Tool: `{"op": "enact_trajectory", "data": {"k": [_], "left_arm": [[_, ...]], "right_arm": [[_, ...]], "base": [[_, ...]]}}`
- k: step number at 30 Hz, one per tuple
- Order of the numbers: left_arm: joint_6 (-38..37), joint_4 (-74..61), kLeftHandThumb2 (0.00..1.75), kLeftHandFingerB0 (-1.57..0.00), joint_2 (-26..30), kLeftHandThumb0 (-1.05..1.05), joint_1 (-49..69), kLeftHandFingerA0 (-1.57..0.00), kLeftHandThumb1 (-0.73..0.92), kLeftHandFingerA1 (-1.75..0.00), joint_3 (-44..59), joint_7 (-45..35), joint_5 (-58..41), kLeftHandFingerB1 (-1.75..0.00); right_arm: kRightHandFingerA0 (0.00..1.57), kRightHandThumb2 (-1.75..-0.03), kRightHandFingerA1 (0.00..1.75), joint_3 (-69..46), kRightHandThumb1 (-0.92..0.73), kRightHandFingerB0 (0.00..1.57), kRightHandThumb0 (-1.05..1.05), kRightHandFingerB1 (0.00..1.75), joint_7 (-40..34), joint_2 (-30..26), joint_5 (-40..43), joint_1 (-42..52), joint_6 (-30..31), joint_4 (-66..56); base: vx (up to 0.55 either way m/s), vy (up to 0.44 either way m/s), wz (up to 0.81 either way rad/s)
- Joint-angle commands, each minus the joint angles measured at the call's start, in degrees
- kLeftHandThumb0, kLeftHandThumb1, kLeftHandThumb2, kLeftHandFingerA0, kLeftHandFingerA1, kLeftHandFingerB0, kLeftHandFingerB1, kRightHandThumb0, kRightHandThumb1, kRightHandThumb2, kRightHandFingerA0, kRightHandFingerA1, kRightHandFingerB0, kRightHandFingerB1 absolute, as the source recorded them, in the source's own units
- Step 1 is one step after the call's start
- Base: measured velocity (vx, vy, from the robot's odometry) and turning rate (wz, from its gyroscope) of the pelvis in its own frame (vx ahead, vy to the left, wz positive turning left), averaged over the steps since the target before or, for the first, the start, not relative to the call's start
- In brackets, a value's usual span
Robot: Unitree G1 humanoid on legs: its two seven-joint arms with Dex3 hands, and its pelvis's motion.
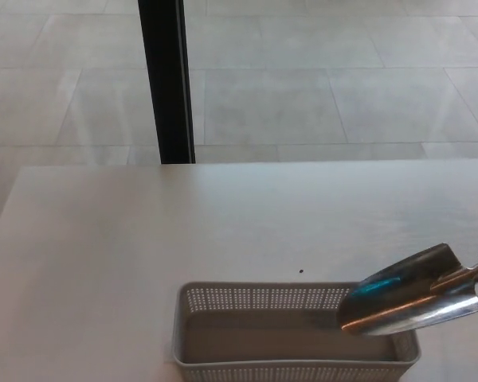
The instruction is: A garden tool is kept on the righthand side and a container is kept on the lefthand side on a desk infront of the robot. the robot uses its right hand to pick up the garden tool and makes a scooping motion inside the container
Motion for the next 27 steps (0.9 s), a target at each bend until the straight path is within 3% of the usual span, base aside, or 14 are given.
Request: {"op": "enact_trajectory", "data": {"k": [1,7,8,9,12,13,14,15,17,18,20,21,26,27], "left_arm": [[-0.43,-0.19,0.8,-0.97,0.52,-0.14,0.36,-1.11,-0.24,-1.09,0.47,0.26,-0.58,-1.01],[-0.28,-0.85,0.79,-0.97,0.73,-0.14,0.54,-1.1,-0.26,-1.1,0.67,-0.76,-0.81,-1.01],[-0.27,-0.7,1.32,-0.86,0.74,-0.58,0.42,-0.97,-0.37,-1.25,0.58,-0.51,-0.61,-1.15],[-0.27,-0.48,1.32,-0.86,0.73,-0.58,0.34,-0.97,-0.37,-1.25,0.33,-0.14,-0.22,-1.15],[-0.31,-0.5,1.34,-0.85,0.61,-0.52,0.32,-0.97,-0.42,-1.25,0.92,-0.22,-0.81,-1.18],[-0.17,-0.33,1.33,-0.84,0.61,-0.52,0.17,-0.93,-0.41,-1.28,0.86,-0.1,-0.67,-1.18],[-0.13,-0.15,1.33,-0.84,0.48,-0.55,0.08,-0.92,-0.37,-1.23,0.79,-0.03,-0.49,-1.14],[-0.37,-0.21,1.31,-0.86,0.47,-0.52,0.21,-0.92,-0.39,-1.23,0.82,-0.41,-0.52,-1.14],[-0.67,-0.31,1.3,-0.85,0.55,-0.58,0.41,-0.89,-0.38,-1.26,0.63,-0.97,-0.35,-1.15],[-0.78,-0.6,1.34,-0.8,0.64,-0.62,0.5,-0.83,-0.38,-1.28,0.29,-1.02,-0.06,-1.16],[-0.16,-0.35,1.34,-0.79,0.56,-0.56,0.24,-0.85,-0.38,-1.25,0.8,-0.79,-0.54,-1.14],[-0.06,-0.37,1.33,-0.81,0.59,-0.56,0.22,-0.85,-0.39,-1.26,0.75,-0.64,-0.47,-1.15],[-0.01,-0.09,1.33,-0.86,0.33,-0.5,-0.04,-0.97,-0.42,-1.26,0.84,-0.34,-0.47,-1.17],[-0.65,-0.24,1.33,-0.86,0.33,-0.72,0.28,-0.93,-0.33,-1.22,0.7,-0.85,-0.37,-1.12]], "right_arm": [[0.9,-0.73,1.75,1.22,-0.58,0.85,-0.26,1.25,-0.04,0.94,-4.47,0.73,4.16,-1.15],[0.88,-0.73,1.75,2.3,-0.62,0.76,-0.27,1.45,-0.13,1.83,-6.72,1.34,6.08,-2.59],[0.87,-0.66,1.75,2.5,-0.65,0.75,-0.31,1.45,1.28,1.81,-7.41,1.4,7.32,-3.6],[0.87,-0.66,1.75,2.65,-0.65,0.75,-0.31,1.45,2.0,1.77,-8.04,1.49,8.17,-4.39],[1.14,-0.96,1.32,3.07,-0.53,0.87,-0.38,1.08,4.13,1.89,-9.46,1.7,10.61,-6.38],[0.86,-0.66,1.75,3.16,-0.68,0.81,-0.32,1.24,5.51,1.99,-9.41,1.72,11.46,-7.15],[1.15,-0.96,1.34,3.23,-0.52,0.88,-0.42,1.13,6.95,2.05,-9.51,1.8,12.42,-8.08],[0.87,-0.7,1.75,3.4,-0.72,0.75,-0.37,1.4,8.83,2.27,-10.11,1.89,14.04,-9.58],[0.86,-0.67,1.75,3.8,-0.73,0.76,-0.38,1.37,12.6,3.12,-11.23,2.11,17.41,-12.4],[1.14,-1.0,1.34,4.1,-0.58,0.82,-0.44,1.06,15.23,3.71,-11.65,2.03,19.42,-13.81],[1.15,-0.97,1.34,4.76,-0.54,0.83,-0.45,1.08,16.85,4.62,-12.71,1.99,21.1,-15.45],[0.84,-0.65,1.74,5.21,-0.75,0.8,-0.39,0.93,19.57,5.78,-12.92,2.01,23.01,-17.49],[0.9,-0.73,1.75,6.13,-0.63,0.79,-0.39,1.07,25.76,8.44,-15.63,1.94,27.12,-23.29],[1.14,-1.02,1.31,6.71,-0.52,0.81,-0.46,1.03,27.58,8.87,-17.31,1.98,28.03,-24.81]], "base": [[0.0,0.0,0.0],[0.0,0.0,0.0],[0.0,0.0,0.0],[0.0,0.0,0.0],[0.0,0.0,0.0],[0.0,0.0,0.0],[0.0,0.0,0.0],[0.0,0.0,0.0],[0.0,0.0,0.0],[0.0,0.0,0.0],[0.0,0.0,0.0],[0.0,0.0,0.0],[0.0,0.0,0.0],[0.0,0.0,0.0]]}}
